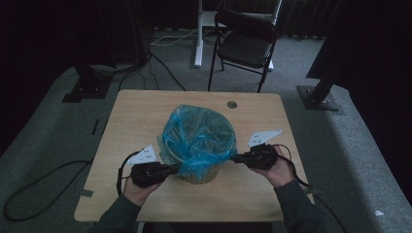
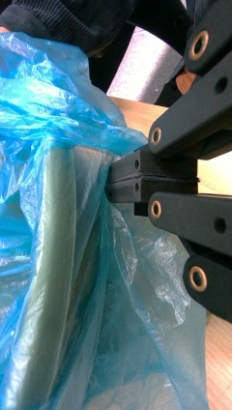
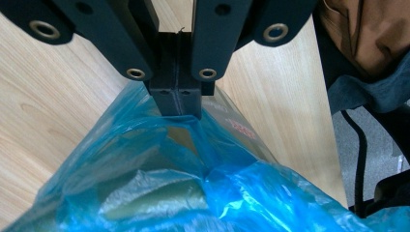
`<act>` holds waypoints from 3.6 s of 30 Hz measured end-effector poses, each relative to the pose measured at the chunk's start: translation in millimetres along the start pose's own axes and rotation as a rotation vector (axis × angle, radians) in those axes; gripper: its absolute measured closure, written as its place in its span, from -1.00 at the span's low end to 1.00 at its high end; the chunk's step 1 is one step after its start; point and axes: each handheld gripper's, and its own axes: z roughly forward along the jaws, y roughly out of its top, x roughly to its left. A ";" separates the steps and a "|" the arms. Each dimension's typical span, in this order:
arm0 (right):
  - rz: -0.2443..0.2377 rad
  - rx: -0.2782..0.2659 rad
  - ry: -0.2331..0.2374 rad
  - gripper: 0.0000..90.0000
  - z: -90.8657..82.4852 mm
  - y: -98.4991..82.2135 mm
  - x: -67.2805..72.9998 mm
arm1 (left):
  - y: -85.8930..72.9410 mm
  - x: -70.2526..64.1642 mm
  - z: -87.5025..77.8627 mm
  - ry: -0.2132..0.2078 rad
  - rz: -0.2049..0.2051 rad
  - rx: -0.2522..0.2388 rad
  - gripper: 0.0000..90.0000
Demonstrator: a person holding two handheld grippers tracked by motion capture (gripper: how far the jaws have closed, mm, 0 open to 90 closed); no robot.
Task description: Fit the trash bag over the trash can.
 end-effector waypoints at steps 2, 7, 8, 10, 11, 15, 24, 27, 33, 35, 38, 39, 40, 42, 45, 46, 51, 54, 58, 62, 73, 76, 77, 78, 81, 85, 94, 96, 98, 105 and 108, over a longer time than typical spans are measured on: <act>0.006 0.007 -0.013 1.00 -0.8 -1.4 -1.9 | -0.6 0.2 0.9 -0.002 -0.001 0.002 0.99; 0.011 0.014 -0.035 1.00 -3.5 -2.6 -6.1 | -0.2 -1.9 2.3 -0.004 0.008 0.012 0.99; 0.010 0.017 -0.041 1.00 -3.6 -2.7 -6.3 | -0.1 -2.7 3.0 -0.004 0.009 0.013 0.99; 0.011 0.023 -0.042 1.00 -2.8 -3.0 -6.7 | 0.0 -4.2 4.2 -0.008 0.015 0.019 0.98; 0.013 0.028 -0.042 1.00 -2.0 -3.4 -6.5 | 0.1 -5.1 5.0 -0.010 0.018 0.019 0.98; 0.002 0.052 -0.064 1.00 1.3 -4.1 -6.6 | 0.3 -7.1 7.6 -0.009 0.035 0.037 0.98; 0.029 0.067 -0.166 1.00 -5.3 -4.1 -15.9 | -3.7 3.6 2.2 0.010 0.000 0.023 0.98; 0.038 0.049 -0.179 1.00 -9.2 -2.9 -18.6 | -4.1 7.9 -3.5 0.020 -0.017 0.007 0.97; 0.043 0.045 -0.193 1.00 -11.8 -1.6 -19.6 | -4.8 12.0 -15.7 0.005 -0.035 -0.046 0.77; 0.039 0.037 -0.179 0.94 -13.6 -0.7 -18.8 | -1.8 9.1 -20.2 0.015 -0.011 -0.052 0.63; 0.035 0.014 -0.158 0.76 -17.8 1.2 -17.4 | 2.0 6.2 -27.2 0.026 0.006 -0.063 0.52; 0.031 0.006 -0.153 0.70 -19.5 1.8 -17.0 | 3.1 5.3 -30.4 0.033 0.013 -0.068 0.50; 0.029 -0.002 -0.150 0.65 -22.0 2.4 -15.9 | 3.7 4.8 -32.4 0.040 0.018 -0.070 0.49; 0.022 -0.013 -0.143 0.58 -25.1 3.0 -15.1 | 5.3 4.3 -38.0 0.046 0.023 -0.084 0.47; 0.022 -0.032 -0.133 0.53 -29.2 3.9 -13.6 | 8.8 5.4 -44.9 0.066 0.027 -0.104 0.46; 0.022 -0.036 -0.128 0.52 -30.2 4.5 -13.0 | 10.0 6.3 -46.1 0.070 0.026 -0.106 0.46; 0.018 -0.053 -0.107 0.47 -30.4 6.6 -12.0 | 12.9 6.8 -51.1 0.087 0.030 -0.121 0.43; 0.016 -0.051 -0.103 0.46 -28.4 7.5 -11.0 | 12.9 7.3 -55.0 0.092 0.027 -0.135 0.41; 0.010 -0.045 -0.103 0.44 -25.0 8.4 -10.1 | 14.8 6.0 -58.6 0.111 0.030 -0.139 0.37; 0.012 -0.043 -0.109 0.44 -23.6 9.3 -10.6 | 21.1 4.1 -58.5 0.128 0.051 -0.141 0.33; 0.022 -0.063 -0.127 0.38 -23.8 10.4 -12.6 | 50.3 24.0 -48.1 0.239 0.043 -0.148 0.29; 0.021 -0.063 -0.127 0.38 -23.5 10.1 -12.7 | 59.0 29.3 -43.8 0.257 0.044 -0.145 0.28; 0.021 -0.065 -0.126 0.38 -23.5 10.1 -12.7 | 61.8 31.1 -42.1 0.257 0.043 -0.143 0.28; 0.021 -0.066 -0.126 0.38 -23.5 10.1 -12.7 | 64.5 32.9 -40.5 0.260 0.046 -0.139 0.28; 0.021 -0.069 -0.124 0.37 -23.5 10.6 -12.7 | 71.3 37.6 -34.2 0.280 0.053 -0.122 0.27; 0.020 -0.075 -0.123 0.36 -23.4 11.2 -13.2 | 76.2 43.2 -23.5 0.332 0.071 -0.092 0.20; 0.022 -0.079 -0.125 0.32 -22.9 13.3 -13.8 | 93.8 65.5 -6.2 0.421 0.060 -0.045 0.16; 0.023 -0.080 -0.125 0.30 -22.6 13.9 -13.6 | 96.9 71.5 -1.6 0.437 0.053 -0.031 0.15; 0.021 -0.080 -0.128 0.30 -22.3 14.3 -13.8 | 99.2 77.3 2.8 0.448 0.041 -0.023 0.15; 0.021 -0.078 -0.131 0.26 -22.4 14.9 -15.1 | 102.5 96.9 11.0 0.484 -0.028 -0.021 0.40; 0.026 -0.076 -0.135 0.24 -22.0 14.1 -16.8 | 100.7 105.7 12.9 0.494 -0.059 -0.010 0.61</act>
